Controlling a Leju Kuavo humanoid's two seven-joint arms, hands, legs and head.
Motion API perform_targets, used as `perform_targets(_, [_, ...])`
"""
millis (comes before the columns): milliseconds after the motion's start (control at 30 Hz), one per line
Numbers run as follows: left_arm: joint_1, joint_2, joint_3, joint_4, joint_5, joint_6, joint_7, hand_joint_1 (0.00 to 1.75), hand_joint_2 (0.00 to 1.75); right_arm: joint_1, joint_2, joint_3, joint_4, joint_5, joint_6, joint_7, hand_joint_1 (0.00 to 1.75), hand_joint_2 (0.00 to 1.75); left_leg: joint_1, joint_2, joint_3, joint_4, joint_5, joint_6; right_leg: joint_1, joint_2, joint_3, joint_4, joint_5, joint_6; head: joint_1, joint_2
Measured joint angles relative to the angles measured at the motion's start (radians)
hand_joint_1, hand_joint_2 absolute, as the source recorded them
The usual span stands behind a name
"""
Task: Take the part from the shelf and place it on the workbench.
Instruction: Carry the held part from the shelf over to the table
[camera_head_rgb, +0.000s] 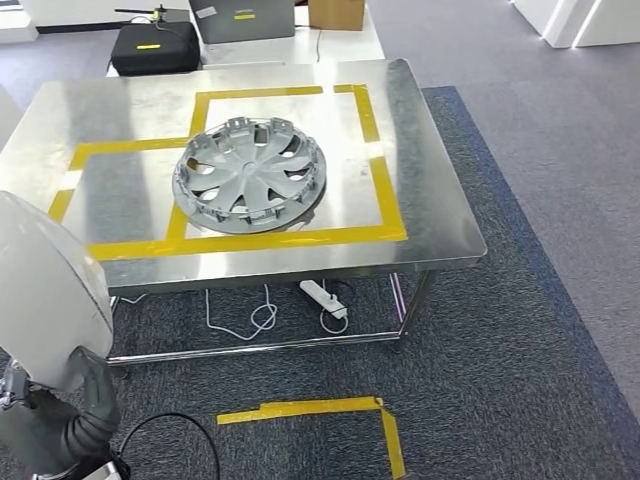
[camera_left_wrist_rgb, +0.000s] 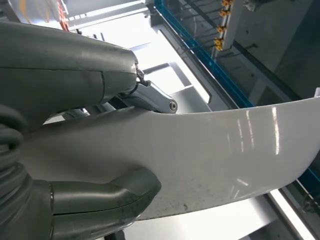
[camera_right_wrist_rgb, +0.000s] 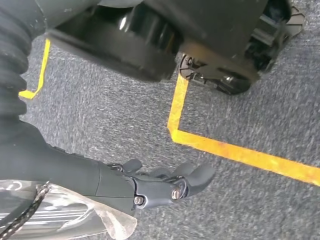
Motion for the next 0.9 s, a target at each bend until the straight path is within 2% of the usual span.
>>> perform_targets(33, [0.001,-0.001,0.002,-0.001,0.000,0.000,0.000,1.75,1.75,-0.002,0.000,0.000,0.000,0.000,0.001,0.000,0.00,1.75,0.003,-0.013,0.004,-0.008,0.002,0.002,-0.001,0.013,0.005,0.001,-0.006,0.005,0.002,0.000])
perform_targets(67, [0.001,-0.003,0.003,-0.003,0.000,0.000,0.000,1.75,1.75,-0.003,0.001,0.000,-0.001,0.000,0.001,0.000,0.00,1.75,0.008,-0.026,0.008,-0.015,0.005,0.005,-0.002,0.039,0.000,0.019,-0.019,0.009,0.004,0.000])
perform_targets(100, [0.000,-0.005,0.005,-0.004,-0.001,0.000,0.000,1.75,1.75,-0.004,0.001,0.000,-0.001,0.000,0.002,-0.001,0.00,1.75,0.012,-0.038,0.011,-0.021,0.007,0.008,-0.004,0.071,-0.018,0.057,-0.041,0.013,0.006,0.000])
perform_targets(133, [0.000,-0.007,0.006,-0.005,-0.001,0.000,0.000,1.75,1.75,-0.004,0.001,0.000,-0.001,-0.001,0.002,-0.003,0.00,1.75,0.013,-0.050,0.012,-0.023,0.006,0.010,-0.005,0.102,-0.048,0.115,-0.067,0.015,0.009,0.000])
perform_targets(167, [-0.001,-0.008,0.008,-0.005,-0.002,0.000,0.000,1.75,1.75,-0.005,0.001,0.000,-0.001,-0.002,0.002,-0.004,0.00,1.75,0.014,-0.062,0.012,-0.023,0.005,0.012,-0.006,0.116,-0.088,0.181,-0.094,0.016,0.009,0.000])
perform_targets(200, [-0.001,-0.008,0.008,-0.005,-0.002,0.000,0.000,1.75,1.75,-0.008,0.001,0.000,-0.001,-0.003,0.002,-0.005,0.00,1.75,0.015,-0.074,0.013,-0.023,0.004,0.014,-0.007,0.120,-0.124,0.237,-0.108,0.019,0.010,0.000])
perform_targets(233, [0.000,-0.008,0.009,-0.005,-0.002,0.000,0.000,1.75,1.75,-0.011,0.001,0.000,-0.001,-0.003,0.002,-0.005,0.00,1.75,0.015,-0.086,0.015,-0.023,0.002,0.014,-0.008,0.121,-0.147,0.264,-0.103,0.021,0.009,0.000])
perform_targets(267, [0.000,-0.008,0.010,-0.005,-0.002,0.000,0.000,1.75,1.75,-0.013,0.001,0.000,-0.001,-0.003,0.002,-0.005,0.00,1.75,0.016,-0.100,0.018,-0.022,0.000,0.013,-0.010,0.122,-0.154,0.256,-0.078,0.023,0.009,0.000])
perform_targets(333, [0.000,-0.008,0.011,-0.005,-0.001,0.000,0.000,1.75,1.75,-0.012,0.001,0.000,-0.001,-0.004,0.002,-0.005,0.00,1.75,0.019,-0.125,0.027,-0.020,-0.007,0.006,-0.015,0.132,-0.122,0.152,0.008,0.027,0.010,0.000])
perform_targets(367, [0.000,-0.008,0.011,-0.005,-0.001,0.000,0.000,1.75,1.75,-0.010,0.001,0.000,-0.001,-0.006,0.002,-0.005,0.00,1.75,0.018,-0.135,0.029,-0.016,-0.011,0.001,-0.017,0.143,-0.102,0.094,0.038,0.028,0.011,0.000])
perform_targets(400, [0.000,-0.008,0.012,-0.005,-0.001,0.000,0.000,1.75,1.75,-0.009,0.002,0.000,-0.001,-0.009,0.004,-0.005,0.00,1.75,0.017,-0.143,0.028,-0.013,-0.013,-0.005,-0.019,0.153,-0.086,0.053,0.053,0.025,0.011,0.000])
perform_targets(467, [0.001,-0.009,0.013,-0.005,-0.002,0.000,0.000,1.75,1.75,-0.009,0.002,0.000,0.000,-0.015,0.006,-0.005,0.00,1.75,0.016,-0.151,0.023,-0.009,-0.013,-0.015,-0.017,0.163,-0.075,0.027,0.051,0.013,0.011,0.000])
perform_targets(500, [0.001,-0.009,0.013,-0.006,-0.002,0.000,0.000,1.75,1.75,-0.009,0.003,-0.001,0.000,-0.017,0.008,-0.005,0.00,1.75,0.017,-0.153,0.021,-0.010,-0.013,-0.019,-0.017,0.162,-0.073,0.025,0.052,0.005,0.011,0.000])
perform_targets(567, [0.001,-0.009,0.014,-0.006,-0.003,0.000,0.000,1.75,1.75,-0.007,0.003,-0.002,-0.001,-0.020,0.008,-0.004,0.00,1.75,0.017,-0.135,0.015,0.007,-0.025,-0.028,-0.020,0.157,-0.067,0.020,0.053,-0.005,0.008,0.000])
perform_targets(600, [0.000,-0.009,0.014,-0.007,-0.003,0.000,0.000,1.75,1.75,-0.006,0.003,-0.003,-0.001,-0.021,0.009,-0.003,0.00,1.75,0.018,-0.118,0.001,0.040,-0.042,-0.034,-0.022,0.152,-0.062,0.018,0.052,-0.011,0.006,0.000])
perform_targets(667, [-0.002,-0.009,0.015,-0.007,-0.003,0.000,0.000,1.75,1.75,-0.002,0.003,-0.006,-0.001,-0.021,0.009,-0.003,0.00,1.75,0.021,-0.085,-0.057,0.155,-0.089,-0.044,-0.021,0.141,-0.054,0.017,0.046,-0.020,0.001,0.000])
perform_targets(700, [-0.002,-0.009,0.016,-0.007,-0.003,0.000,0.000,1.75,1.75,0.000,0.003,-0.007,-0.001,-0.021,0.008,-0.002,0.00,1.75,0.023,-0.078,-0.090,0.214,-0.107,-0.046,-0.020,0.135,-0.051,0.017,0.042,-0.023,0.001,0.000])
perform_targets(733, [-0.001,-0.009,0.016,-0.007,-0.003,0.000,0.000,1.75,1.75,0.001,0.003,-0.008,-0.001,-0.021,0.008,-0.002,0.00,1.75,0.024,-0.074,-0.112,0.249,-0.109,-0.047,-0.019,0.131,-0.047,0.017,0.038,-0.024,0.001,0.000])
perform_targets(767, [-0.001,-0.009,0.017,-0.007,-0.002,0.000,0.000,1.75,1.75,0.001,0.003,-0.009,-0.001,-0.021,0.008,-0.002,0.00,1.75,0.025,-0.073,-0.118,0.250,-0.093,-0.046,-0.018,0.128,-0.041,0.017,0.034,-0.024,0.001,0.000])
perform_targets(800, [-0.001,-0.009,0.018,-0.007,-0.002,0.000,0.000,1.75,1.75,0.001,0.003,-0.010,-0.001,-0.021,0.008,-0.002,0.00,1.75,0.024,-0.073,-0.106,0.214,-0.060,-0.042,-0.018,0.125,-0.034,0.017,0.029,-0.023,0.001,0.000])
perform_targets(833, [-0.001,-0.009,0.018,-0.007,-0.002,0.000,0.000,1.75,1.75,0.002,0.003,-0.011,-0.001,-0.021,0.008,-0.002,0.00,1.75,0.023,-0.072,-0.081,0.154,-0.020,-0.036,-0.017,0.124,-0.027,0.017,0.023,-0.022,0.001,0.000])
perform_targets(867, [-0.001,-0.009,0.019,-0.007,-0.002,0.000,0.000,1.75,1.75,0.002,0.003,-0.011,-0.001,-0.021,0.008,-0.002,0.00,1.75,0.020,-0.070,-0.055,0.097,0.008,-0.028,-0.016,0.122,-0.024,0.016,0.018,-0.021,0.002,0.000])
perform_targets(900, [-0.001,-0.009,0.019,-0.007,-0.002,0.000,0.000,1.75,1.75,0.003,0.004,-0.011,0.000,-0.021,0.009,-0.003,0.00,1.75,0.015,-0.068,-0.032,0.048,0.021,-0.020,-0.016,0.121,-0.021,0.016,0.012,-0.017,0.001,0.000])
